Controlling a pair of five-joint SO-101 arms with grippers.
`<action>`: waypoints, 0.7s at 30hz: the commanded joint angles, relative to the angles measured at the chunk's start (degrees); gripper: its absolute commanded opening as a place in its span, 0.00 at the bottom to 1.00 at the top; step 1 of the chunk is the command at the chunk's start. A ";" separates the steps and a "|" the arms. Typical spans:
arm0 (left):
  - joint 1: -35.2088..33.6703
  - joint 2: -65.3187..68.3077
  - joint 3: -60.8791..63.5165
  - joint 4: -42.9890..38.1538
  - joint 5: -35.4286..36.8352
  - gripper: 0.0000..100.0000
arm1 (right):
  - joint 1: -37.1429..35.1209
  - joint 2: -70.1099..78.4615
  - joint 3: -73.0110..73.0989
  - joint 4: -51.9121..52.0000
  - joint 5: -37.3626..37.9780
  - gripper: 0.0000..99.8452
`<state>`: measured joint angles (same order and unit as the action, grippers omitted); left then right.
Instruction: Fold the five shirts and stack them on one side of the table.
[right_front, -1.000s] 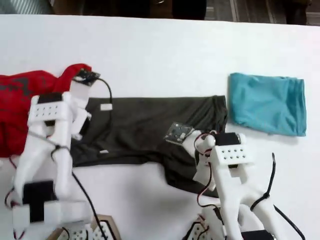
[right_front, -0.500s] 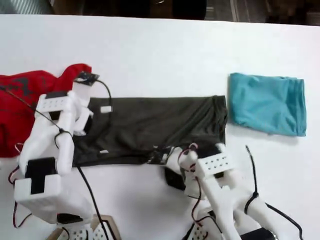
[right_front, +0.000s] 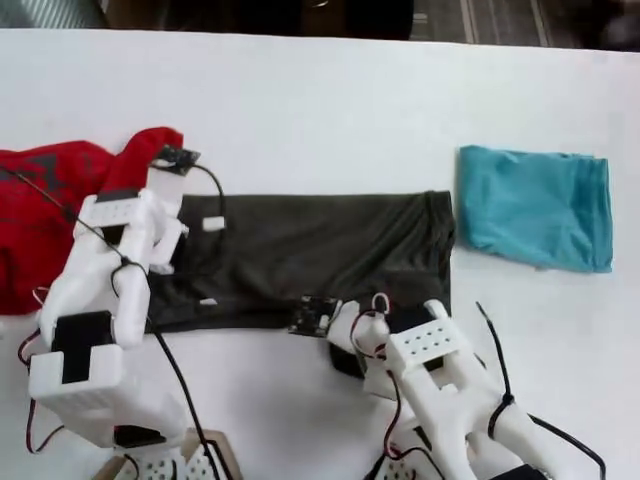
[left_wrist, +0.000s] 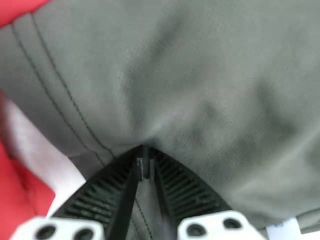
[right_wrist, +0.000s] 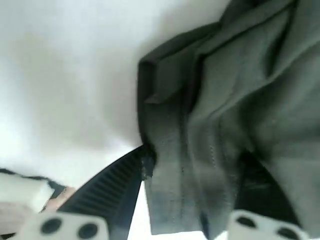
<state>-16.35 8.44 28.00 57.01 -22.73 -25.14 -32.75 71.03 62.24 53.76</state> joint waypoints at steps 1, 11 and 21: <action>-0.53 -0.35 0.13 -0.97 0.00 0.03 | -0.84 -0.04 0.62 -0.92 0.18 0.11; -0.26 -0.26 0.22 -0.97 -0.18 0.03 | -0.84 -0.66 0.00 -0.84 0.18 0.03; -0.18 -0.18 0.31 -0.97 -0.26 0.03 | 0.40 -0.13 -16.00 9.36 2.99 0.02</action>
<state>-16.35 8.44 28.18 56.92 -22.73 -25.23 -32.66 60.92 68.84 55.16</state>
